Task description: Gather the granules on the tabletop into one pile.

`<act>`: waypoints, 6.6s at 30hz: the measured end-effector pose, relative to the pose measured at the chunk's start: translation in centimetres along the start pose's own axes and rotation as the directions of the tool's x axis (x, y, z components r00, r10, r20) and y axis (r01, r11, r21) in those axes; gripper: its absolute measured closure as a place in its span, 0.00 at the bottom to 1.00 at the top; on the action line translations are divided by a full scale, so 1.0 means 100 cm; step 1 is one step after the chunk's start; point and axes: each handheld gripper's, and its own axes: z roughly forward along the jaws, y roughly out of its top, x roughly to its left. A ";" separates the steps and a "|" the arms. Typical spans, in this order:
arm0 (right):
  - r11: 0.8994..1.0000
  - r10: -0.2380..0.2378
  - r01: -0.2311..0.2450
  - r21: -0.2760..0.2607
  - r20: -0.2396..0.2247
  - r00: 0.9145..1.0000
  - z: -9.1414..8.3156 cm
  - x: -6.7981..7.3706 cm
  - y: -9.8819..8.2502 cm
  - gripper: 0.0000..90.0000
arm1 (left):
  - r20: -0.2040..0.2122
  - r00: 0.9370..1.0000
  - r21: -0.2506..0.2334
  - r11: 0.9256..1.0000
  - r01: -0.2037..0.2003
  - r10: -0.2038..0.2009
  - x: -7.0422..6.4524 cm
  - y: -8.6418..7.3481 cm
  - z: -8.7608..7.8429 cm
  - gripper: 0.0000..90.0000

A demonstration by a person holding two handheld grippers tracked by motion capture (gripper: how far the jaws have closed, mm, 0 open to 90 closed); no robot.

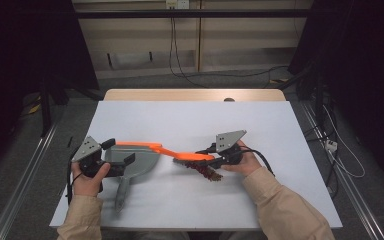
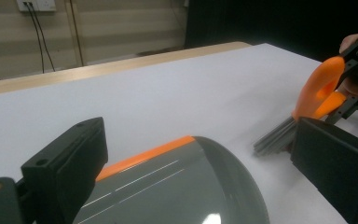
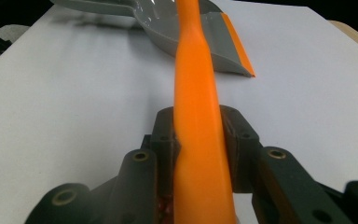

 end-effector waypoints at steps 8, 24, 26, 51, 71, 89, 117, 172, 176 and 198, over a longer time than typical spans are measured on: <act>1.000 0.008 -0.008 0.006 0.008 1.000 -0.007 0.009 -0.003 0.77 | 0.001 1.000 -0.005 1.000 0.002 -0.002 -0.001 0.000 -0.001 0.04; 0.998 0.055 -0.054 -0.022 0.066 0.996 -0.018 0.021 -0.006 0.78 | 0.002 1.000 -0.003 1.000 -0.002 0.002 -0.003 0.001 0.000 0.04; 0.996 0.080 -0.076 -0.043 0.097 0.992 -0.018 0.020 -0.005 0.78 | 0.004 1.000 -0.003 1.000 -0.005 0.005 -0.003 0.001 0.000 0.04; 0.898 0.408 -0.419 -0.134 0.612 0.678 -0.060 0.066 -0.016 0.78 | 0.009 1.000 -0.008 1.000 -0.012 0.012 -0.005 0.003 0.000 0.04; 0.877 0.454 -0.434 -0.207 0.655 0.604 -0.015 0.089 0.002 0.78 | 0.015 1.000 -0.013 1.000 -0.015 0.015 -0.008 0.004 0.000 0.04; 0.893 0.431 -0.402 -0.201 0.636 0.641 -0.003 0.085 0.006 0.78 | 0.020 1.000 0.000 1.000 -0.021 0.021 -0.008 0.004 0.001 0.04; 0.904 0.426 -0.340 -0.259 0.604 0.673 -0.045 0.069 0.007 0.78 | 0.002 1.000 0.078 0.997 -0.010 0.010 -0.021 -0.003 -0.011 0.05; 0.894 0.448 -0.350 -0.281 0.600 0.663 -0.064 0.067 0.001 0.79 | -0.209 0.976 0.332 0.943 0.009 0.064 -0.025 -0.049 -0.033 0.11; 0.893 0.449 -0.351 -0.281 0.599 0.663 -0.064 0.066 0.001 0.78 | -0.193 0.980 0.324 0.946 0.018 0.047 -0.020 -0.050 -0.033 0.19; 0.891 0.453 -0.358 -0.280 0.596 0.663 -0.066 0.065 -0.001 0.78 | -0.086 0.994 0.382 0.923 -0.036 0.074 -0.011 -0.046 -0.020 0.69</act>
